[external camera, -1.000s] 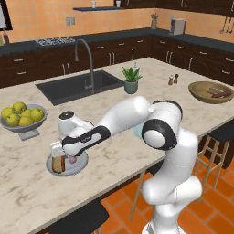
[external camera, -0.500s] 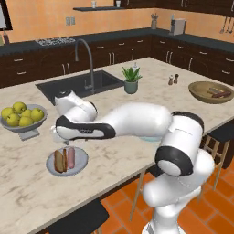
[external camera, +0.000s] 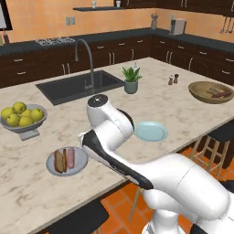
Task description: Place one bun and one sausage from the bowl on each plate.
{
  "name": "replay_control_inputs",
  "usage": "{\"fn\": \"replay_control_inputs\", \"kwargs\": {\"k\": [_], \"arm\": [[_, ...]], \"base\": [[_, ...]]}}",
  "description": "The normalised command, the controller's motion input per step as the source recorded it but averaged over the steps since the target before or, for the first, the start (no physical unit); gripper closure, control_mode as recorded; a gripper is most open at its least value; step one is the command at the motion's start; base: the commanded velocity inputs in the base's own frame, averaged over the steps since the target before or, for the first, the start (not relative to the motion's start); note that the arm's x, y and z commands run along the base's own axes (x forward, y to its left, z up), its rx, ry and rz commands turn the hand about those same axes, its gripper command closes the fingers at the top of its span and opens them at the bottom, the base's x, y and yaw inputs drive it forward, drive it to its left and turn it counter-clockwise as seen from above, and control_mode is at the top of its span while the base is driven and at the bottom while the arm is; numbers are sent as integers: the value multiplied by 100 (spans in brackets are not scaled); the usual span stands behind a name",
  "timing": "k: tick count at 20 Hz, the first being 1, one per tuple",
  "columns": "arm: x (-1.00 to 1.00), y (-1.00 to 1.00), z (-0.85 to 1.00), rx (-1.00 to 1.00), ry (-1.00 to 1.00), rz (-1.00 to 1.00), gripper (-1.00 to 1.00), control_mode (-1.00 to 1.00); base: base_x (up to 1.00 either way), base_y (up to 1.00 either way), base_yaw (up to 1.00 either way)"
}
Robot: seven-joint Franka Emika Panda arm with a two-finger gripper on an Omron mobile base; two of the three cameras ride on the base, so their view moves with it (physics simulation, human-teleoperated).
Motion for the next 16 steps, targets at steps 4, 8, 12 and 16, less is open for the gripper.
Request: {"fn": "replay_control_inputs", "kwargs": {"k": [4, 8, 12, 16], "arm": [[0, 0, 0, 0, 0, 0, -100, 100], [0, 0, 0, 0, 0, 0, -100, 100], [0, 0, 0, 0, 0, 0, -100, 100], [0, 0, 0, 0, 0, 0, -100, 100]], "base": [[-65, -100, 0], [-41, -100, 0], [-33, -100, 0], [-12, -100, 0]]}}
